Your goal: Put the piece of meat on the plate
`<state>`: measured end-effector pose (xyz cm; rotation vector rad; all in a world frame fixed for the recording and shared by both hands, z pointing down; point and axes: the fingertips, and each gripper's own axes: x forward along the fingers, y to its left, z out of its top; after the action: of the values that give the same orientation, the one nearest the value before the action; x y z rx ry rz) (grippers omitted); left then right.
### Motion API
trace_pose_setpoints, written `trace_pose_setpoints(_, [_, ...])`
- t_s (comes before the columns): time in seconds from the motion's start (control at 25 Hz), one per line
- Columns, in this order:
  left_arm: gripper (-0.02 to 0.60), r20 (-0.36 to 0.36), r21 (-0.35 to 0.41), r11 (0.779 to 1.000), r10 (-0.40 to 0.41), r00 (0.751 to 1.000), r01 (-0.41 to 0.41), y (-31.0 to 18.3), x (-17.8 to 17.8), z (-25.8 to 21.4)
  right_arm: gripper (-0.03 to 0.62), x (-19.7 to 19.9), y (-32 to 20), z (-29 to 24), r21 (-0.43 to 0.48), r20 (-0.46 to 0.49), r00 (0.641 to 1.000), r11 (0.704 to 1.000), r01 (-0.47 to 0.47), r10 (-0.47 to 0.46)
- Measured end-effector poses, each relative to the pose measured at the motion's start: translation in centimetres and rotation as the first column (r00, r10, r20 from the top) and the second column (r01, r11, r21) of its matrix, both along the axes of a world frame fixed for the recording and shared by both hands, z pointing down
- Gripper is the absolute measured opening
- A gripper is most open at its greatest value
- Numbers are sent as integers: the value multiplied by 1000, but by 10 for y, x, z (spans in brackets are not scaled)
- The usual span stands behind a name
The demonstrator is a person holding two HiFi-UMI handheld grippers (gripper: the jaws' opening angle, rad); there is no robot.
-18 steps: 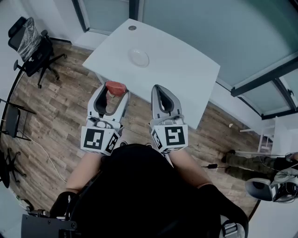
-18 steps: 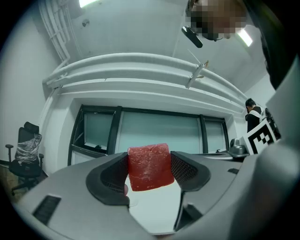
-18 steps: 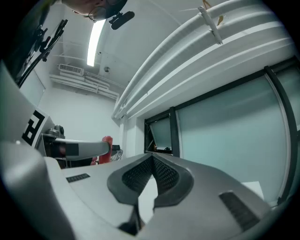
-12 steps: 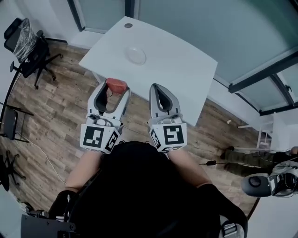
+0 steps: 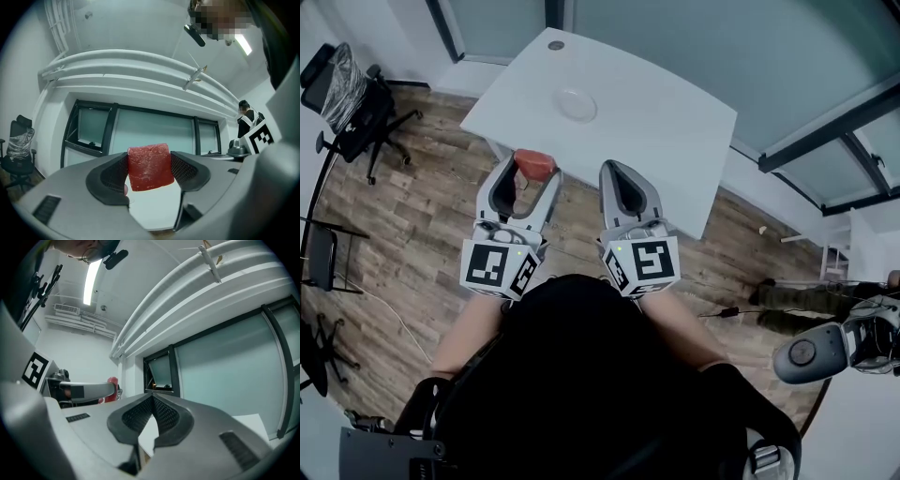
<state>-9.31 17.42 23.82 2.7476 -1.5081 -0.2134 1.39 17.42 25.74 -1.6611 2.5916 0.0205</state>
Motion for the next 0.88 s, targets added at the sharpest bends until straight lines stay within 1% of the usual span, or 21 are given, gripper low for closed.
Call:
trace_pose_setpoints(0.12, [284, -7, -10, 1000, 4, 1000, -4, -3, -13, 6, 3, -15, -2, 7, -12, -18, 1000, 1000, -11, 11])
trace_pose_setpoints(0.32, [284, -9, -32, 999, 7, 1000, -8, 1, -43, 17, 3, -32, -4, 15, -30, -38, 997, 997, -65, 64])
trace_pose_setpoints(0.48, [284, -19, -33, 999, -10, 1000, 10, -8, -65, 11, 3, -47, -14, 12, -33, -59, 996, 997, -67, 65])
trace_pose_setpoints(0.76, [284, -25, -41, 999, -23, 999, 22, -45, -68, 20, 3, -48, -56, 19, -47, -72, 995, 996, -69, 66])
trace_pose_setpoints(0.88, [284, -19, -65, 998, -29, 999, 28, -65, -63, 28, 3, -45, -80, 29, -74, -69, 996, 995, -67, 62])
